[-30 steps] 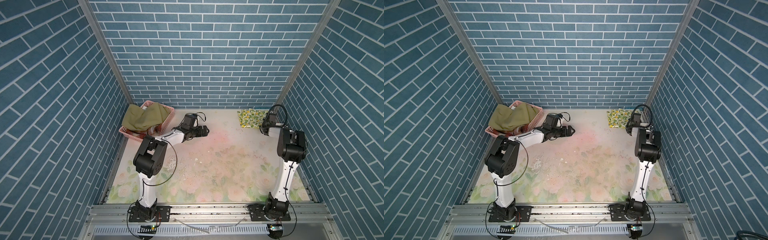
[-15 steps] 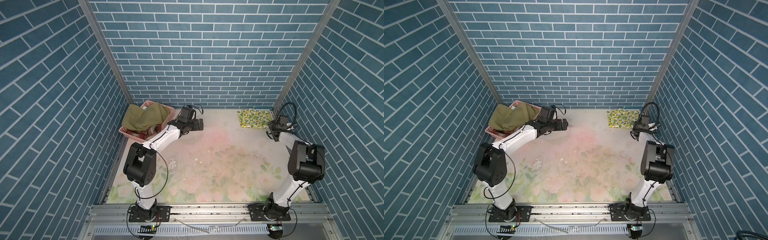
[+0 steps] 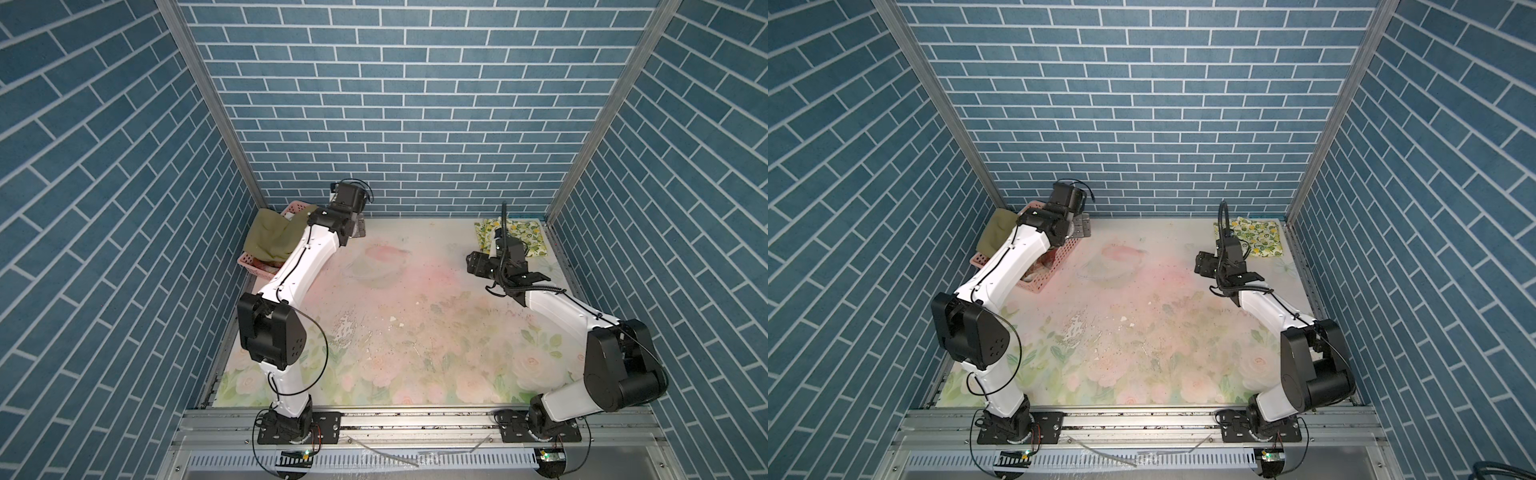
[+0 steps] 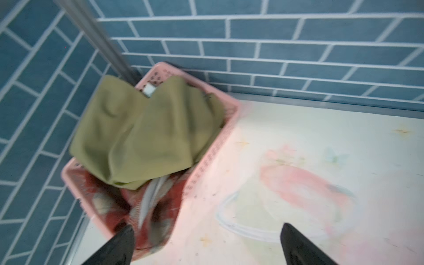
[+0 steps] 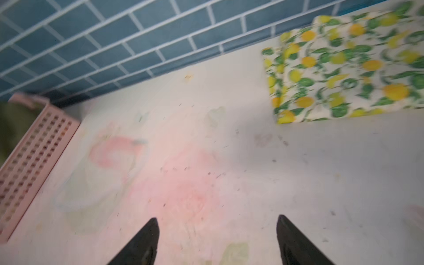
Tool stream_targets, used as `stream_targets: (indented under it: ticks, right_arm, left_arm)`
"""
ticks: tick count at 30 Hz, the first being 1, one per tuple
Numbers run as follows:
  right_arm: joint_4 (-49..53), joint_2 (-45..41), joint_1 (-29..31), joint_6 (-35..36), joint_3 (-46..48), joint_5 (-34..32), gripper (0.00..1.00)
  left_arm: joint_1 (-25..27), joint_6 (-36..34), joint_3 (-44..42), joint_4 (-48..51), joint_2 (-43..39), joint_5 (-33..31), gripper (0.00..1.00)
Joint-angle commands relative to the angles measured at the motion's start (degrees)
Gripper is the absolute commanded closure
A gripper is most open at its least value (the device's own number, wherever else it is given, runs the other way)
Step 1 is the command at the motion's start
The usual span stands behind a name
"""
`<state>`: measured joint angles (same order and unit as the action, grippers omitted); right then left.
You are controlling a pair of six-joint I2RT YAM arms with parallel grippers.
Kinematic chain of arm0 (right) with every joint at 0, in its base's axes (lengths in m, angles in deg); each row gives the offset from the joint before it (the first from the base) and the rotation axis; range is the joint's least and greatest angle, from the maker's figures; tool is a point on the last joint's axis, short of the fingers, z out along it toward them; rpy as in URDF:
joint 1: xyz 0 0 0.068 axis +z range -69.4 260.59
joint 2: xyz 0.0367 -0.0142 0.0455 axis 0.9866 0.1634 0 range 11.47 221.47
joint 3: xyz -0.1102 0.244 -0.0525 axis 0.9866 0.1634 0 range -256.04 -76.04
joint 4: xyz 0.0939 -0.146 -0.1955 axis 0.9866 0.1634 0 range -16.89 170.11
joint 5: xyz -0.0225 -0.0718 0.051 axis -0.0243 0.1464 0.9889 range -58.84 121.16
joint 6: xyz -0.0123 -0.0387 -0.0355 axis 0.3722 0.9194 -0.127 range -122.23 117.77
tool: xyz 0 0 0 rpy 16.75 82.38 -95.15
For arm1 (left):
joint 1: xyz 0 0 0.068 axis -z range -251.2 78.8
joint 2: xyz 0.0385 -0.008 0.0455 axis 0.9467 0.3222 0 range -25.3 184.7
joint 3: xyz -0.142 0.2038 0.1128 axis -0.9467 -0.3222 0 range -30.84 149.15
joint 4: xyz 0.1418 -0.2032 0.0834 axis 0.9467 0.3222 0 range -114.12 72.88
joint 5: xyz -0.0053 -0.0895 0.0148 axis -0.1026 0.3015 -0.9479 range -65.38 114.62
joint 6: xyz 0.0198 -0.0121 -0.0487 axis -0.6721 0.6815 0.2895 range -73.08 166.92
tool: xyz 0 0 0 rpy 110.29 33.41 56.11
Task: Fold and stack the skirts
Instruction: 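Grasp the olive skirt in the pink basket with the left gripper while the right withdraws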
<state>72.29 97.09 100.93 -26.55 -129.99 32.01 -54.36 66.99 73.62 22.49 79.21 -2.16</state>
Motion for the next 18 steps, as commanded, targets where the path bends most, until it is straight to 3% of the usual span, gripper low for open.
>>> stream_targets:
  ticks: [1,9,12,18]
  right_arm:
    - [-1.1,-0.9,2.2,8.4,2.8,3.8,0.23]
    - [-4.6,-2.1,5.2,15.9,4.6,11.8,0.29]
    - [-5.8,-2.8,5.5,16.2,5.3,15.1,0.31]
    - [-5.5,-3.5,5.7,16.8,5.9,14.4,0.31]
  left_arm:
    - [-5.0,1.7,0.0,7.0,1.6,-0.9,0.0]
    - [-16.7,4.8,-5.6,4.2,1.7,10.7,0.0]
    - [-19.1,5.3,-4.8,2.4,3.5,12.1,0.0]
    - [-22.4,7.5,-1.5,-0.5,8.8,12.5,0.0]
